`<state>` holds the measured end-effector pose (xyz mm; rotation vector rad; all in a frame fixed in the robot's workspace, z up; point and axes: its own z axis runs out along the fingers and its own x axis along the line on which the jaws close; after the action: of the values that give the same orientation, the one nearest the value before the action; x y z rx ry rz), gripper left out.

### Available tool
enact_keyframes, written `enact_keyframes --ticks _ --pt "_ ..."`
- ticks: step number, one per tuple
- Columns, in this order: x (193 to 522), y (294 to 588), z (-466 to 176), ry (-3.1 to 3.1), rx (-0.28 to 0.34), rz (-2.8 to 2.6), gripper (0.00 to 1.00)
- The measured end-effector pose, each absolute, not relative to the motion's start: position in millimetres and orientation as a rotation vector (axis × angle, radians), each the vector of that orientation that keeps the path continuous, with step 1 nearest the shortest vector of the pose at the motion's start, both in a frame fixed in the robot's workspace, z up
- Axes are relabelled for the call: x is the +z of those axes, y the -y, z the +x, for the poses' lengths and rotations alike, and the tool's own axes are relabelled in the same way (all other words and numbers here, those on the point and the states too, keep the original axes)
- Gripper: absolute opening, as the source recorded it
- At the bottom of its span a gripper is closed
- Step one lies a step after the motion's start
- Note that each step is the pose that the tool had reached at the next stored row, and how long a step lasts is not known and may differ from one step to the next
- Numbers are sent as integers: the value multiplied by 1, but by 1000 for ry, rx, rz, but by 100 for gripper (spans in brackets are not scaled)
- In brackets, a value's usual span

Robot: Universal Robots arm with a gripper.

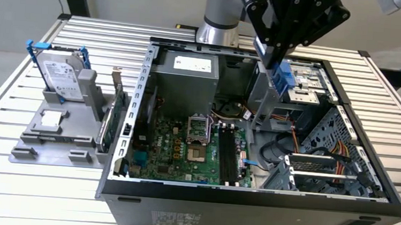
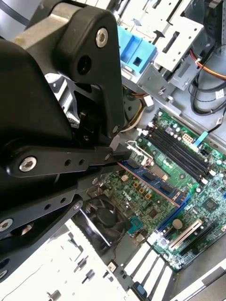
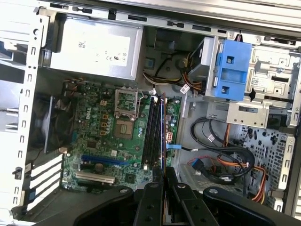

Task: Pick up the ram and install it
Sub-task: 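Insert the ram into the slot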

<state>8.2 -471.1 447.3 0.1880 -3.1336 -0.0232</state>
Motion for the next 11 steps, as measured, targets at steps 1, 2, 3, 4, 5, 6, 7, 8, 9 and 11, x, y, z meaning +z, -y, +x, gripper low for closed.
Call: enact_keyframes --ticks 1,2,3,4,5,6,7,8,9,11 --pt "447 471 8 3134 -23 188 0" --pt "446 471 8 3134 -23 188 0" --pt "446 471 8 3134 -23 187 0" --pt "445 471 8 3134 -23 187 0" --pt "445 471 8 3134 -23 187 0" --pt "444 471 8 3134 -23 186 0" --pt "444 471 8 3134 -23 186 0" --pt "443 471 8 3134 -23 185 0" --pt "443 471 8 3134 -23 185 0" --pt "442 471 8 3134 -23 184 0"
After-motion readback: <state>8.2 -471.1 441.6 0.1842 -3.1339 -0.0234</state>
